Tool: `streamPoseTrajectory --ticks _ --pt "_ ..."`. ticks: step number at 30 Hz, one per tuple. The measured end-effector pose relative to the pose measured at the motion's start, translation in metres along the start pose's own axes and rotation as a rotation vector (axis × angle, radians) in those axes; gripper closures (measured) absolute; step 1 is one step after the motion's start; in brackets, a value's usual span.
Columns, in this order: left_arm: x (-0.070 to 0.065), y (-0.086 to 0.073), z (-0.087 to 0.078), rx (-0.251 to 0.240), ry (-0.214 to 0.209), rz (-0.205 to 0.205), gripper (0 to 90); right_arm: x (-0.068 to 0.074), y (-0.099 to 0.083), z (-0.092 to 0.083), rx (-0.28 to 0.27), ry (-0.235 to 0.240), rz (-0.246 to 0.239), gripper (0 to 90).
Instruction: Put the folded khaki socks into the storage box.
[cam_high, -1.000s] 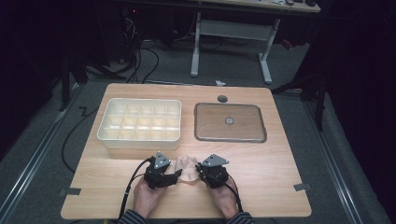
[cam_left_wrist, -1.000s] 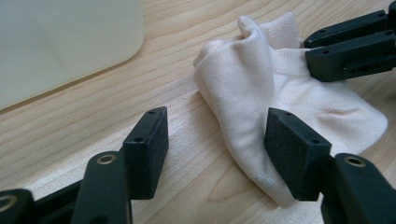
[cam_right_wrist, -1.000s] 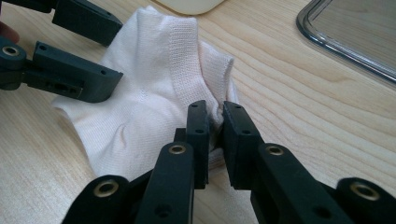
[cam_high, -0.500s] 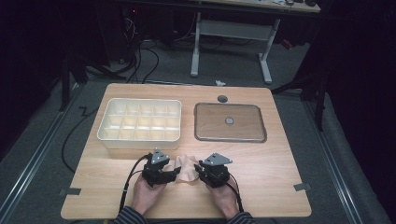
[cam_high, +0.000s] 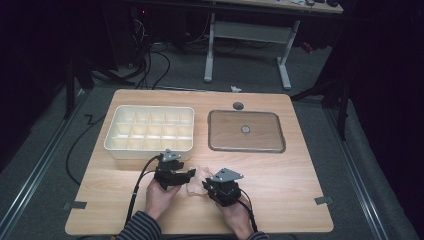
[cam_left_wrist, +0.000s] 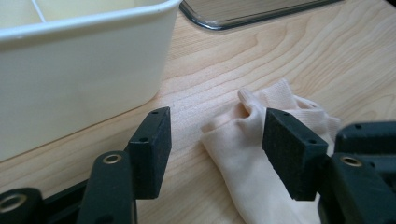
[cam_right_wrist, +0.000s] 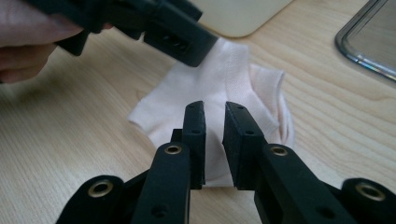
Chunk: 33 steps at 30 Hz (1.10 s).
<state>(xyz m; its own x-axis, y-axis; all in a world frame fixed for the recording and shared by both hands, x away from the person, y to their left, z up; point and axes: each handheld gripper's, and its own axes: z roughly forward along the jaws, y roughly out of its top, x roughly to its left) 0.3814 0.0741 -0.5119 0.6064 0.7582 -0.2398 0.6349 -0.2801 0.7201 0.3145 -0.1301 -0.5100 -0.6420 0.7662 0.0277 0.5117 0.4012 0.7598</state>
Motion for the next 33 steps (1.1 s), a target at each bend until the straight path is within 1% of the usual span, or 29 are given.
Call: streamPoseTrajectory --ticks 3,7,8,13,16,18,20,22,25,27,29,33 --pt "0.002 0.001 0.007 0.026 0.007 -0.005 46.2 0.0 -0.004 0.002 0.019 0.001 0.005 78.9" --pt "0.003 -0.001 0.013 0.059 0.025 0.013 50.8 0.0 -0.009 0.007 0.052 -0.012 -0.007 78.9" --pt "0.003 -0.002 0.014 0.066 0.027 0.018 51.8 -0.001 -0.011 0.008 0.051 -0.012 -0.016 78.8" --pt "0.002 -0.003 0.015 0.06 0.033 0.036 55.7 -0.004 -0.012 0.008 0.045 0.003 0.001 78.7" --pt "0.001 -0.003 0.015 0.067 0.019 0.042 60.6 -0.006 -0.013 0.008 0.039 0.006 -0.005 78.7" --pt "0.001 -0.003 0.015 0.072 0.002 0.042 65.5 -0.005 -0.013 0.009 0.038 0.007 -0.004 78.7" --pt "0.002 -0.004 0.015 0.073 -0.013 0.036 70.1 -0.005 -0.013 0.009 0.037 0.007 -0.004 78.7" --pt "0.003 -0.004 0.015 0.074 -0.026 0.029 72.7 -0.006 -0.014 0.009 0.038 0.009 -0.003 78.7" --pt "0.004 -0.005 0.013 0.071 -0.044 0.035 77.6 -0.006 -0.014 0.008 0.036 0.011 0.0 78.7" --pt "0.003 -0.005 0.012 0.07 -0.046 0.041 80.5 -0.006 -0.014 0.008 0.037 0.011 0.004 78.7" --pt "0.004 -0.006 0.011 0.069 -0.053 0.043 81.7 -0.006 -0.014 0.008 0.038 0.011 0.003 78.7" --pt "0.007 -0.007 0.008 0.064 -0.075 0.031 82.7 -0.007 -0.014 0.008 0.037 0.011 0.0 78.5"
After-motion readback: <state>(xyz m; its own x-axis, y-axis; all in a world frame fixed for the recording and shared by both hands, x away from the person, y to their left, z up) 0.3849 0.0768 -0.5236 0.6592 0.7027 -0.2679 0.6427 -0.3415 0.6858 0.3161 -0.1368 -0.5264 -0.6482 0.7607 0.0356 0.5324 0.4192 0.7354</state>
